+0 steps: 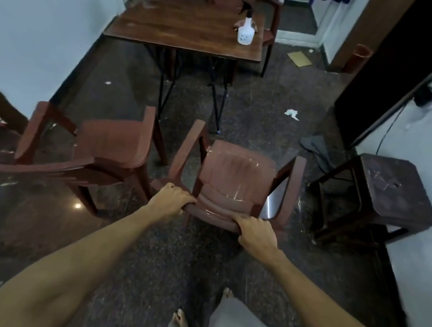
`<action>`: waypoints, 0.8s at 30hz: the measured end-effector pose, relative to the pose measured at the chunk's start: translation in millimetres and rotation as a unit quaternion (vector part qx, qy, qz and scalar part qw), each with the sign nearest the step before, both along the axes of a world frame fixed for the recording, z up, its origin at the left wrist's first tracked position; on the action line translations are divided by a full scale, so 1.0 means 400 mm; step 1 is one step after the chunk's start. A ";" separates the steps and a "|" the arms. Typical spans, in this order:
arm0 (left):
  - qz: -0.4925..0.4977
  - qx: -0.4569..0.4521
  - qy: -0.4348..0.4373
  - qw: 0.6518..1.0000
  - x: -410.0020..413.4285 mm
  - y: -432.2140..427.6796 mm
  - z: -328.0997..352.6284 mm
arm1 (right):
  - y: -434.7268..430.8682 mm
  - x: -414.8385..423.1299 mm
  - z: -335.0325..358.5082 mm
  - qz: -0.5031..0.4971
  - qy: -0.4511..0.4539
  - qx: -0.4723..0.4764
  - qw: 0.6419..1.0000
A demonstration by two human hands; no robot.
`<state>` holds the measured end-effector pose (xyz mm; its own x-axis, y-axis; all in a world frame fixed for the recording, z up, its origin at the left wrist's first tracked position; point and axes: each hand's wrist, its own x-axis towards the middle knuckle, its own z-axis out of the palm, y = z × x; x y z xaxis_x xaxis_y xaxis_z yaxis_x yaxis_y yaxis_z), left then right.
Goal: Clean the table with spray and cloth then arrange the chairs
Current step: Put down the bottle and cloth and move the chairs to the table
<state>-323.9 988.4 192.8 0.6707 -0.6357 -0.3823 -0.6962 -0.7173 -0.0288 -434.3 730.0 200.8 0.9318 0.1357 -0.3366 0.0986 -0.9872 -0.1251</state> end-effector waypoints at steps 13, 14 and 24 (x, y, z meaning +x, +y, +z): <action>0.054 -0.042 -0.009 0.998 0.278 -0.020 -0.003 | -0.020 0.322 0.004 0.030 -0.024 0.008 0.999; 0.059 -0.046 -0.015 0.997 0.298 -0.027 -0.003 | -0.031 0.351 0.007 0.037 -0.024 0.003 0.999; 0.051 -0.072 -0.013 0.996 0.504 -0.067 -0.015 | -0.091 0.589 0.019 0.040 -0.038 -0.016 0.998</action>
